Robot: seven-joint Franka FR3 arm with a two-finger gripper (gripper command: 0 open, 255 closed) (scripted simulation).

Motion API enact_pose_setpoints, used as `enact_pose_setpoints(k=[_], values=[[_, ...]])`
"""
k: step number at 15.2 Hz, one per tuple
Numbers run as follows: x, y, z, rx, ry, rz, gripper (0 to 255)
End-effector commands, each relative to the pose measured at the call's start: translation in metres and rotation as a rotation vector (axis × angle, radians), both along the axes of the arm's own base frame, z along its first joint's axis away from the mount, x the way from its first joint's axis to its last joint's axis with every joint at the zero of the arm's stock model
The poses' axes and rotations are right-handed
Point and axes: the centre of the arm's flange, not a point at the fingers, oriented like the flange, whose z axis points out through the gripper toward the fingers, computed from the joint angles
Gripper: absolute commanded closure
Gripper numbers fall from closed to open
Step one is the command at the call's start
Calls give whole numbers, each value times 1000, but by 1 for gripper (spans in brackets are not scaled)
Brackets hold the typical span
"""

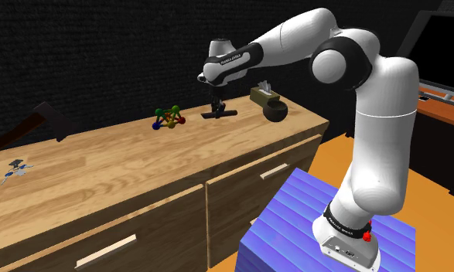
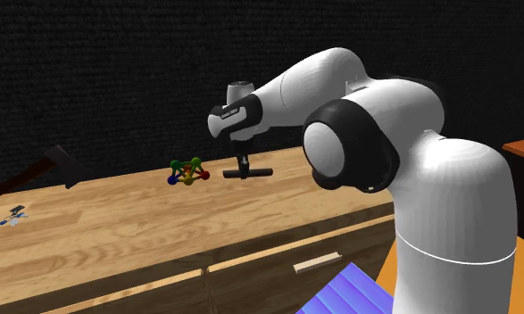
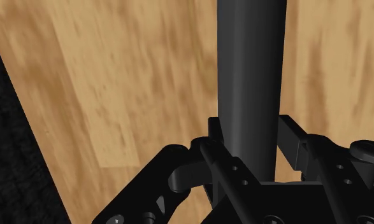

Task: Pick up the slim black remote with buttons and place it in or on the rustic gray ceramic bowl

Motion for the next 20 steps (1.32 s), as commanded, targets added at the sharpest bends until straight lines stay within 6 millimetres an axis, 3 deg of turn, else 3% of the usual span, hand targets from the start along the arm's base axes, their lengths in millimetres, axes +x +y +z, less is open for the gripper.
enact_pose_setpoints(k=[1,17,20], values=[[0,1,10,0,0,0,255],[0,1,94,0,0,0,255],[-21,-33,93,0,0,0,255]])
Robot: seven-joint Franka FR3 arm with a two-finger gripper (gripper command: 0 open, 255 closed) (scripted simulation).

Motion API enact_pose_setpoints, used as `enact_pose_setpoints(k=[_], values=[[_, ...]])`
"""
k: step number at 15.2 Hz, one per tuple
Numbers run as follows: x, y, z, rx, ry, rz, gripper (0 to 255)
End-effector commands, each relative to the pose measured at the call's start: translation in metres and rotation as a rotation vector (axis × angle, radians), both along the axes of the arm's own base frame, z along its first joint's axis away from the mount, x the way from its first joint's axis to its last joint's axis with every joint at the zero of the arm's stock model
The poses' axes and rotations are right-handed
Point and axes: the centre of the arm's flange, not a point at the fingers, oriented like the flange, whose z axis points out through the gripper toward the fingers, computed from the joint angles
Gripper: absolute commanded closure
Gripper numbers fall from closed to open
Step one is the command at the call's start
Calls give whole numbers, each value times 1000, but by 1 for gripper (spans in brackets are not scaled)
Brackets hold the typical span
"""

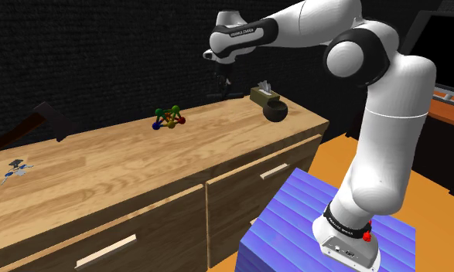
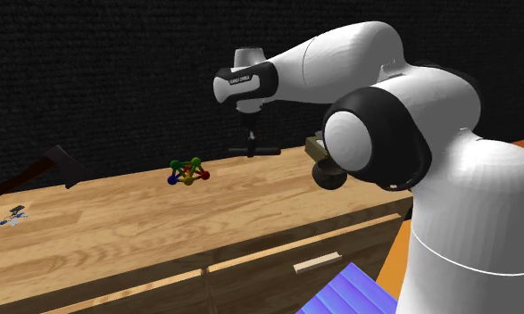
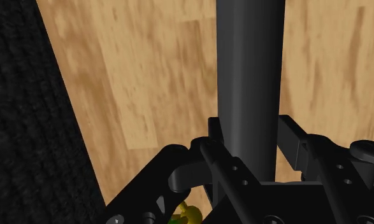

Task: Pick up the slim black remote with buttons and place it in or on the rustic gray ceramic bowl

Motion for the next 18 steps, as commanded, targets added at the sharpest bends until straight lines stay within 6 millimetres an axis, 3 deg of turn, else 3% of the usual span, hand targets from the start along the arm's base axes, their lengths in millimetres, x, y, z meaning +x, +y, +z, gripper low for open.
enact_pose_setpoints(k=[1,18], values=[[-14,-20,-2,0,0,0,255],[-131,-211,-9,0,0,0,255]])
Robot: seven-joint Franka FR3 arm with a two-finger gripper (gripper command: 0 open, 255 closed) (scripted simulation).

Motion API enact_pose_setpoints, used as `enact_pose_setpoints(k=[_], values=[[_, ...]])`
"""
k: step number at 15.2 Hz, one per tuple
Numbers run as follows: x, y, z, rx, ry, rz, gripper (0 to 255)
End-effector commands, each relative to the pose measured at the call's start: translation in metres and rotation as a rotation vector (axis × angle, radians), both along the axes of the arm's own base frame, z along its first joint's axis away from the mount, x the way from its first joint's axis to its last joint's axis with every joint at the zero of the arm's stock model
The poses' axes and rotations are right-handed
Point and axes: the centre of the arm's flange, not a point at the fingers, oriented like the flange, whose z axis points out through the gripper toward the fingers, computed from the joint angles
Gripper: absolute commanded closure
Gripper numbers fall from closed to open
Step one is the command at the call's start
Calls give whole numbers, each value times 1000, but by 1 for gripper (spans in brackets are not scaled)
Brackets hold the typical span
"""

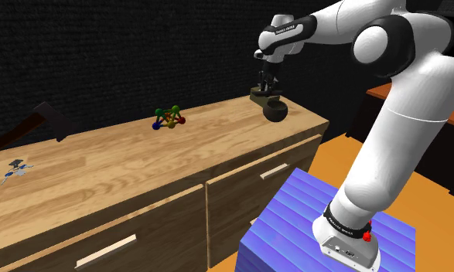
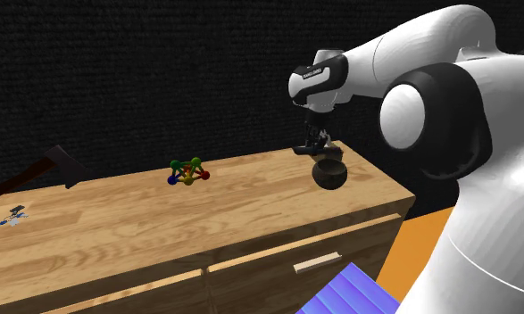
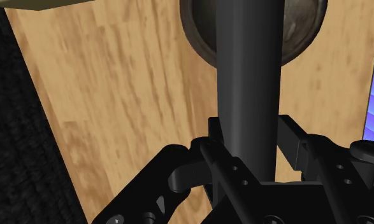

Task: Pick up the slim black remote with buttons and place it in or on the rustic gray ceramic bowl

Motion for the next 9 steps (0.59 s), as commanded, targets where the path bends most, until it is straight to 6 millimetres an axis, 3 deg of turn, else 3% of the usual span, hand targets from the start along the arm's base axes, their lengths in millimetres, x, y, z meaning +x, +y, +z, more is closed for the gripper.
enact_pose_setpoints(k=[1,4,9], values=[[-15,-23,-3,0,0,1,255],[-36,-58,-4,0,0,1,255],[-36,-58,-31,0,0,1,255]])
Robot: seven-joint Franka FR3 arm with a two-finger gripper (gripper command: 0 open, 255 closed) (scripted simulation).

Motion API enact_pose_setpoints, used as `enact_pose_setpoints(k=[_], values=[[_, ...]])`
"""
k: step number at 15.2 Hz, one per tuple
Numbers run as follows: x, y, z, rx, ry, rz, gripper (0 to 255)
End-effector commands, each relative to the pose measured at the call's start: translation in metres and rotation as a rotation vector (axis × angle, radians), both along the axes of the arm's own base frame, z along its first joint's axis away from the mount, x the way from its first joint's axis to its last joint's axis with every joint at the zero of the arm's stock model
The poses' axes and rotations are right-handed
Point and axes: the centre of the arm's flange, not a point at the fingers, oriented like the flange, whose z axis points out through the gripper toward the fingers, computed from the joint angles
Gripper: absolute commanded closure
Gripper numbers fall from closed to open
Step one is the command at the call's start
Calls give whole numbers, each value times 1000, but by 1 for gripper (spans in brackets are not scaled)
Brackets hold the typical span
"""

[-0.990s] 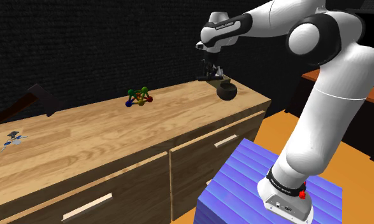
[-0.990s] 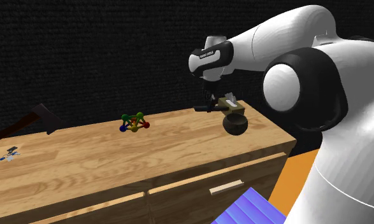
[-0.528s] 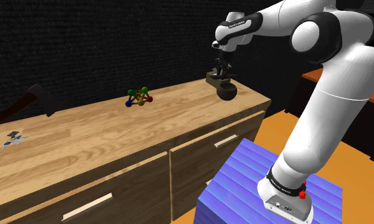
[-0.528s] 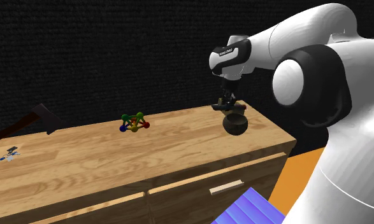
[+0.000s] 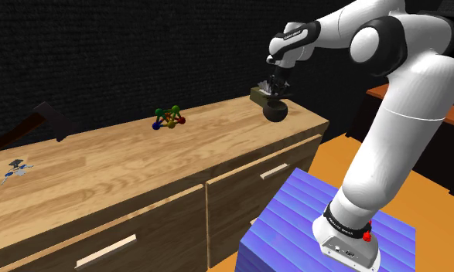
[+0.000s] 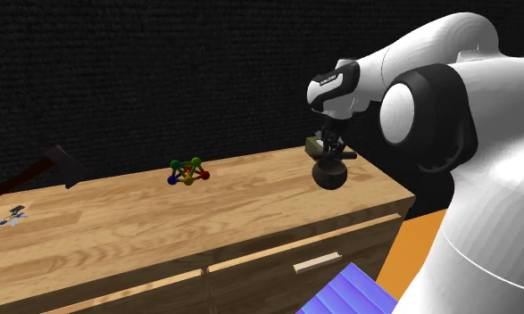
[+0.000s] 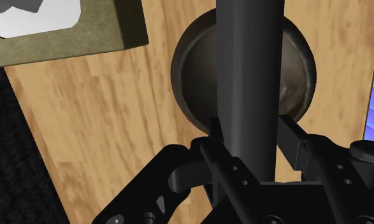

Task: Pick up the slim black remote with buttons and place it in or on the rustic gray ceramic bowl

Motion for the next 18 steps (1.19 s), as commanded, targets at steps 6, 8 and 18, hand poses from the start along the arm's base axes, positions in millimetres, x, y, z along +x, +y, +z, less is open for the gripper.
enact_pose_setpoints(k=[6,8,18], values=[[-1,0,-36,0,0,0,255],[-1,0,-39,0,0,0,255],[0,0,-38,0,0,0,0]])
